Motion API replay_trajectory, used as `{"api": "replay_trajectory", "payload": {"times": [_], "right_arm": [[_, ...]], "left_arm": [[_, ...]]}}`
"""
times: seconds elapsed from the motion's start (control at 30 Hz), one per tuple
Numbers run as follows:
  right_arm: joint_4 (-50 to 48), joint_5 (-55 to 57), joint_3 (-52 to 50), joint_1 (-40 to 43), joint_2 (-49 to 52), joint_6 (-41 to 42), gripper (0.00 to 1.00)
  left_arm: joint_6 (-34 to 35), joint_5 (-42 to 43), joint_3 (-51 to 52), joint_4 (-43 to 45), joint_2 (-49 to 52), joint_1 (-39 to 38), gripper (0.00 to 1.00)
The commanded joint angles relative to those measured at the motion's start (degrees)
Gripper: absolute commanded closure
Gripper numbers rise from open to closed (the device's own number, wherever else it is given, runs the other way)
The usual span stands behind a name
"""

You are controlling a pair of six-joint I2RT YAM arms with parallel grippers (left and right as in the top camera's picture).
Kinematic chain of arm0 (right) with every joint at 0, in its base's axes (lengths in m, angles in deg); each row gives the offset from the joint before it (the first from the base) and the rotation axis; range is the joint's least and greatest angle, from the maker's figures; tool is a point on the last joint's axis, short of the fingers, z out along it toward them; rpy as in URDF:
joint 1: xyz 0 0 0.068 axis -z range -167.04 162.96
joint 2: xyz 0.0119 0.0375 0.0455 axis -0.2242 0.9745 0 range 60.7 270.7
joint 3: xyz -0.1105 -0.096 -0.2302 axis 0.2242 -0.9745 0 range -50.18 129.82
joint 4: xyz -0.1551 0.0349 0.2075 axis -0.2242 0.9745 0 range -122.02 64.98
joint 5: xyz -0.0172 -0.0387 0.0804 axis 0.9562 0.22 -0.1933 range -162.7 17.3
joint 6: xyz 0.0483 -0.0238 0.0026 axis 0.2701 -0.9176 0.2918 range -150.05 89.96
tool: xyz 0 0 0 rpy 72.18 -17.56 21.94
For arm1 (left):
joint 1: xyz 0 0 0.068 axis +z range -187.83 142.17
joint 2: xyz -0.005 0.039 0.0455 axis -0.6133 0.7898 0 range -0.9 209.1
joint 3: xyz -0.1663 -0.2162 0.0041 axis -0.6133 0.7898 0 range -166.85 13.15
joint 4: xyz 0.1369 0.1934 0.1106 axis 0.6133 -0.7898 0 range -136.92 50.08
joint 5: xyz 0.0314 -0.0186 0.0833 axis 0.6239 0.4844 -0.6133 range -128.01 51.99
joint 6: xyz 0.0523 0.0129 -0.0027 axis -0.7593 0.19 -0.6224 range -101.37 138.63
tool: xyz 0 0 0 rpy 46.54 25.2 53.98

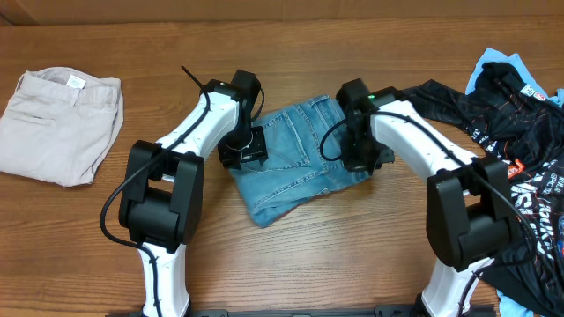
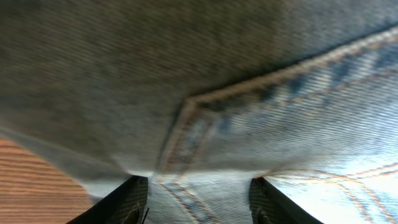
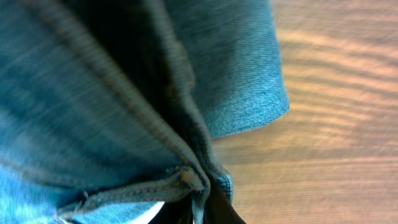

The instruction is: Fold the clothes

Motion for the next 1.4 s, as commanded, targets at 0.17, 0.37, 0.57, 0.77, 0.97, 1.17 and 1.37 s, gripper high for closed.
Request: {"api": "replay_trajectory", "payload": {"times": [0.17,0.37,0.57,0.77,0.97,1.17,1.37], "right_arm": [[-11.1,7.0,-0.7,6.4,0.1,1.5,0.82],[-13.4,8.1,-0.7,6.8,0.0,1.5,0.77],[-13.6,14.4,4.1,6.8,-1.6,4.5,0.70],[-8.2,6.3,12.2,6.6,-3.7,4.3,0.68],[-4.5,-13.3,12.6,6.6,-4.1,4.3,0.62],[-1.3,-19.4,11.4,5.2,-1.8,2.2,0.62],[-2.1,-20.1,8.2,3.6,1.2,1.0,0.62]], "left_arm": [[-0.4,-2.8,0.3,-0.5,1.8,0.1,0.45],[-0.5,-2.8,0.2,-1.5,1.6,0.1,0.51],[-4.3,-3.2,-1.7,-2.4,-3.7,0.2,0.54],[-5.0,-12.2,-4.1,4.5,-12.3,0.9,0.22],[-6.0,-12.4,-4.0,13.2,-10.6,3.1,0.19],[-6.1,-5.3,-4.0,14.1,-3.3,5.6,0.19],[-6.1,1.0,-4.0,10.6,2.0,6.1,0.20]]}}
